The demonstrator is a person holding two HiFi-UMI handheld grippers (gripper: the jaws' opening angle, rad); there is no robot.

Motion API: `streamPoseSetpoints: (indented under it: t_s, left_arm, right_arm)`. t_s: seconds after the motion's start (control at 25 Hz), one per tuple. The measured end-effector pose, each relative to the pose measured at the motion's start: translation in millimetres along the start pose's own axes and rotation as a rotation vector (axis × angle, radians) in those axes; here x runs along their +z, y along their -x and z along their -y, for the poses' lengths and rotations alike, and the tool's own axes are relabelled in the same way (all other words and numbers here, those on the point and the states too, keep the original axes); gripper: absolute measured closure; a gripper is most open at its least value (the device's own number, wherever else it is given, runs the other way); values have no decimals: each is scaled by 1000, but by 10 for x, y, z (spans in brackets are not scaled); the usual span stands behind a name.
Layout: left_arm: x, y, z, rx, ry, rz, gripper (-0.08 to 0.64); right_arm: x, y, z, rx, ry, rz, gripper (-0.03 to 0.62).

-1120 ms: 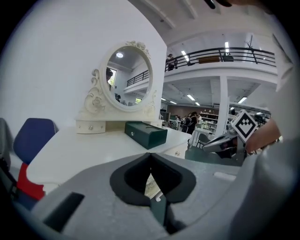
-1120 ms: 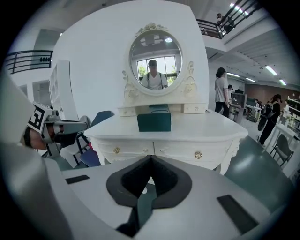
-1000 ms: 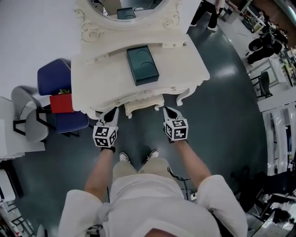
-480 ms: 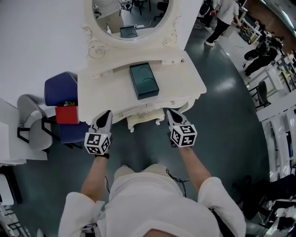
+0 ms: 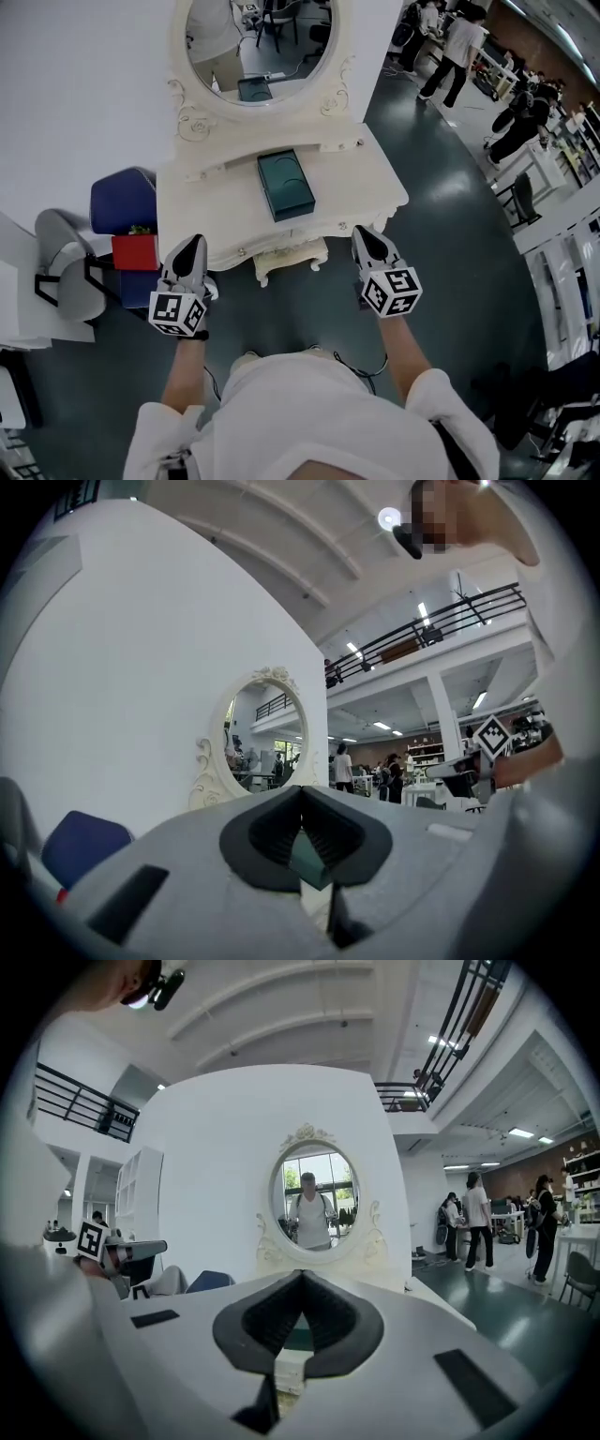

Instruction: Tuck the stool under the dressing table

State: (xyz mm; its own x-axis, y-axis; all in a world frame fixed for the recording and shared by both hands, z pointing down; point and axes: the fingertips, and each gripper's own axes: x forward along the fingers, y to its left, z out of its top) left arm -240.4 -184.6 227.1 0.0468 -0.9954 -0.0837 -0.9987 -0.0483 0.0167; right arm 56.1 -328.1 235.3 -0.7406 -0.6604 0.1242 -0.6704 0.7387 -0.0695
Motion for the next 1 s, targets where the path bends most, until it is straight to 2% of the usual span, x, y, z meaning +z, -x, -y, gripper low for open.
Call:
streamPoseSetpoints:
  t_s: [0.16,0.32,0.48,0.72,0.84,1.0]
  left_arm:
    - [281,181,-36,27,-19,57,543]
    - [549,413,-98,92,-47,113,543]
    - [705,654,-104,153,-79,124,543]
    - [750,856,-123,185,-84,114,543]
    - [782,831,-81,175,-94,123,543]
    - [779,755,-53,158,-86,133,543]
  right_arm:
    - [233,245,119,-32,15,49,591]
    - [443,545,235,-80,18,99,591]
    - [597,822,338,-134,49,128,591]
    - [537,1019,375,-218,161,104,591]
    - [506,1027,411,-220,155,89,591]
    - [601,1007,376,-227,160,118,591]
